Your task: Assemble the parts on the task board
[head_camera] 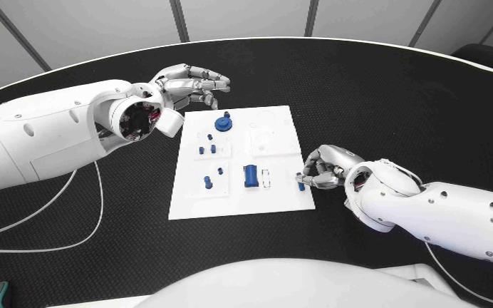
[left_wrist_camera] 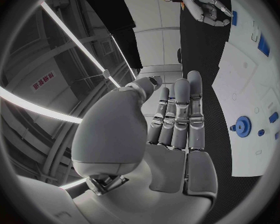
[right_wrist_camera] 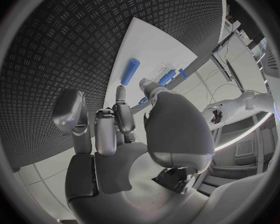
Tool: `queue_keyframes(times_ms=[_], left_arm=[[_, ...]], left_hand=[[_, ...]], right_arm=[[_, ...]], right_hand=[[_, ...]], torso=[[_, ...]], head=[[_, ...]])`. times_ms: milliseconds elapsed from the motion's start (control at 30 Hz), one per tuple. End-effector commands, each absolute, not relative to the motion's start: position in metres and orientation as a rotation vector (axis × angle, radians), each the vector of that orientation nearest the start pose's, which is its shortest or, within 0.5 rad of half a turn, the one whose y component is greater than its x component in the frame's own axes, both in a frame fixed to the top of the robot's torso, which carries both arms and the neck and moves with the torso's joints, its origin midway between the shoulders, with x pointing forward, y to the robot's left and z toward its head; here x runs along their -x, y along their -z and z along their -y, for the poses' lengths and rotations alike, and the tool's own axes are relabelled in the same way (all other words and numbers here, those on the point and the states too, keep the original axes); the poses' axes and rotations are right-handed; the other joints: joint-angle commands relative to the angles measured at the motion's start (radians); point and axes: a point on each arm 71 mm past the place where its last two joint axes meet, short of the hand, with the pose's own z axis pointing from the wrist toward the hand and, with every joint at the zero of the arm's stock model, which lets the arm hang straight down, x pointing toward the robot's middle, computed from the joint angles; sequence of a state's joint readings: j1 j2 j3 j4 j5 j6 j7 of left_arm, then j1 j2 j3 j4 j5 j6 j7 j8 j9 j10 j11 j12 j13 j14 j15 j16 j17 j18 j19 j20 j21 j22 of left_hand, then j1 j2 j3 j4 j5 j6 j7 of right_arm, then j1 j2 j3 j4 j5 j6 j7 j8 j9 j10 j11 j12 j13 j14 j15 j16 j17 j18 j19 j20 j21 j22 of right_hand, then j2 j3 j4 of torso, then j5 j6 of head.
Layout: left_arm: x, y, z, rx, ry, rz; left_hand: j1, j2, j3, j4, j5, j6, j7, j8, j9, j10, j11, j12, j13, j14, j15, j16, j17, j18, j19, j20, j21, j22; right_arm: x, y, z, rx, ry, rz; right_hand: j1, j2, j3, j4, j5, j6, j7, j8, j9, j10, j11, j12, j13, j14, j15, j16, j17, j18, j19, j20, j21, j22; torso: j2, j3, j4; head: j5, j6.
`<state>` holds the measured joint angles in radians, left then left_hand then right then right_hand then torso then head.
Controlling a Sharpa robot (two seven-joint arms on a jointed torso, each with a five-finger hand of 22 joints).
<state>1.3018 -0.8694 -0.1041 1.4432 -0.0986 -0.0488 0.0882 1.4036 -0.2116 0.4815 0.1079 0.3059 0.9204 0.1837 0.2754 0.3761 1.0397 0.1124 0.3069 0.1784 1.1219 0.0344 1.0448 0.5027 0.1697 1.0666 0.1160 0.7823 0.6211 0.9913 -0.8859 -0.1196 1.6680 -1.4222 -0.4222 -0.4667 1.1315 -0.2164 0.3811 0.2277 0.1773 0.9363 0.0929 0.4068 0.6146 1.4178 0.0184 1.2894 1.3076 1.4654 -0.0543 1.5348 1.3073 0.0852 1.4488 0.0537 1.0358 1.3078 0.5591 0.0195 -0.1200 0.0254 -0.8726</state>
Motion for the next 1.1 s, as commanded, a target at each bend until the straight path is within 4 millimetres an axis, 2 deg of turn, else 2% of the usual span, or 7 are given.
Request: queue_keyframes(times_ms=[33,367,767,1100], left_arm=[[-0.504,0.175,-0.232,1.043,1.444,-1.817],[-0.504,0.175,-0.233,1.043,1.443,-1.817],[-0.504,0.175,-0.233,1.044,1.443,-1.819],[-0.503,0.175,-0.233,1.044,1.443,-1.820]], left_hand=[[-0.003,0.008,0.001,0.005,0.003,-0.007,-0.001,0.006,-0.001,-0.005,0.002,0.006,-0.001,-0.009,0.000,0.002,-0.001,0.014,0.000,0.005,-0.005,-0.001],[-0.003,0.008,0.001,0.005,0.003,-0.007,-0.001,0.006,-0.001,-0.005,0.002,0.006,-0.001,-0.009,0.000,0.002,-0.001,0.014,0.000,0.005,-0.005,-0.001],[-0.003,0.008,0.001,0.005,0.003,-0.007,-0.001,0.006,-0.001,-0.005,0.002,0.006,-0.001,-0.009,0.000,0.002,-0.001,0.014,0.000,0.005,-0.005,-0.001],[-0.003,0.008,0.001,0.005,0.003,-0.007,-0.001,0.006,-0.001,-0.005,0.002,0.006,-0.001,-0.009,0.000,0.002,-0.001,0.014,0.000,0.005,-0.005,-0.001]], right_arm=[[-0.401,0.296,0.202,-0.164,-0.448,-1.967],[-0.399,0.302,0.202,-0.163,-0.431,-1.993],[-0.397,0.309,0.200,-0.149,-0.421,-2.031],[-0.398,0.313,0.196,-0.104,-0.395,-2.039]], right_hand=[[-0.006,0.001,-0.007,0.000,0.006,0.010,-0.001,0.007,0.002,-0.003,-0.003,-0.002,0.056,0.088,0.004,-0.002,0.184,0.004,0.000,0.002,-0.005,0.122],[-0.004,0.003,-0.008,0.000,0.007,0.014,-0.003,0.010,0.004,-0.003,-0.005,-0.002,0.056,0.088,0.002,-0.001,0.184,0.004,0.000,0.001,-0.005,0.122],[0.010,0.008,-0.008,-0.004,0.009,0.019,-0.008,0.016,0.010,-0.002,-0.009,0.000,0.058,0.088,-0.001,-0.001,0.184,0.004,0.001,-0.001,-0.006,0.122],[0.064,0.017,0.008,-0.036,-0.003,0.014,-0.011,0.019,0.018,-0.003,-0.013,-0.002,0.058,0.088,-0.005,-0.001,0.185,0.003,0.003,-0.006,-0.008,0.123]], torso=[[0.000,0.0005,-0.0002],[0.001,0.0012,-0.0001],[0.000,-0.0002,-0.0006],[0.001,0.0010,0.0002]], head=[[0.001,0.000],[0.002,0.000],[0.005,0.000],[0.005,0.000]])
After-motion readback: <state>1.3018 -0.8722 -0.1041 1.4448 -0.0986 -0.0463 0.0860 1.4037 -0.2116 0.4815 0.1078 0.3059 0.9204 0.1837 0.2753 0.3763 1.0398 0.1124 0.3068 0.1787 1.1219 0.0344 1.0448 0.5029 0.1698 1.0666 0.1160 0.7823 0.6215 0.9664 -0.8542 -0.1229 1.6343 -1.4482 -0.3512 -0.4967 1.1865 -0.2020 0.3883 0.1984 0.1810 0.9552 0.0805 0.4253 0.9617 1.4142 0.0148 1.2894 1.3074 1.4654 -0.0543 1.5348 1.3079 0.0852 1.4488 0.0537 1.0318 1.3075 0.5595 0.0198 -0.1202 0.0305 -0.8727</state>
